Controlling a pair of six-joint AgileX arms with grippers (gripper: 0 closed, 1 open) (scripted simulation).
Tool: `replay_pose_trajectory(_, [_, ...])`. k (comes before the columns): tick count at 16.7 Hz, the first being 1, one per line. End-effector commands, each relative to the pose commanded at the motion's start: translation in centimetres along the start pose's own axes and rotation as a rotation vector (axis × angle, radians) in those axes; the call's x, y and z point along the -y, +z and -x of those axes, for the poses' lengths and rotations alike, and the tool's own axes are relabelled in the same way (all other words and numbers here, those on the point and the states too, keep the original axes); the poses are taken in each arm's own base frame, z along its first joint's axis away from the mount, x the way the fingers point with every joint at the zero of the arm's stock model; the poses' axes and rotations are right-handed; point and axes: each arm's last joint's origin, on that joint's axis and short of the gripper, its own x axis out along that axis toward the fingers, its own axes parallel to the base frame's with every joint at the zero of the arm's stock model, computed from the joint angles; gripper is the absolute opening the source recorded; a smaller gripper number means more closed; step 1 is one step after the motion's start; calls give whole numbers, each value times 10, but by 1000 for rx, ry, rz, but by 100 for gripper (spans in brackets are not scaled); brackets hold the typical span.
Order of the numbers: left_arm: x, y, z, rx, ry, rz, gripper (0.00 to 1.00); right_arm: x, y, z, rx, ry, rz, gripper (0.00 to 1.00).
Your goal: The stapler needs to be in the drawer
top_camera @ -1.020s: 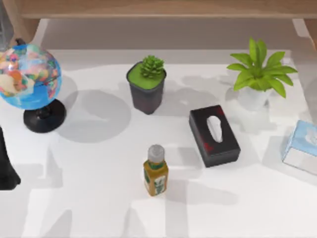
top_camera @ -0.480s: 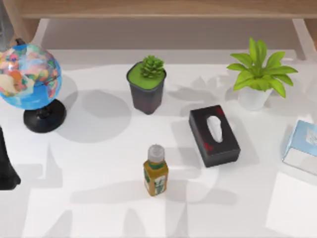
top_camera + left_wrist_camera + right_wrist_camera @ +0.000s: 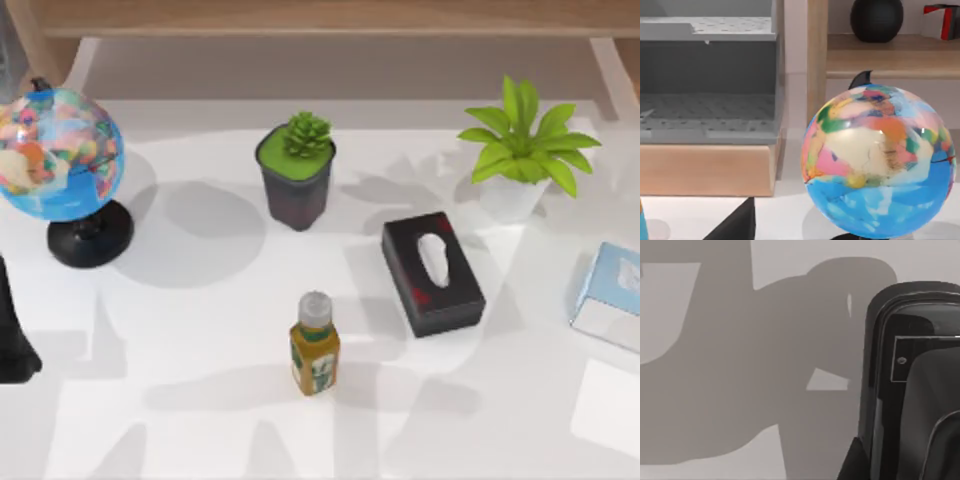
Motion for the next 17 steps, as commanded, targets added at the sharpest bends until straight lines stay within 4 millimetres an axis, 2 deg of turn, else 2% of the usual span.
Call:
replay_pose_trajectory(3, [0,0,0,0,0,0,100,-2,2,3,23,4,8,0])
replay_pose_trajectory(8, [0,0,0,0,0,0,100,-2,-5,51,154,17,36,0])
replay_pose_trajectory(10, [0,0,0,0,0,0,100,-5,-7,56,155,11,43,0])
replay_pose_trajectory(12, [0,0,0,0,0,0,100,-4,-4,46,138,-1,44,0])
replay_pose_trajectory(17, [0,0,0,0,0,0,100,-3,4,2,53,-12,33,0])
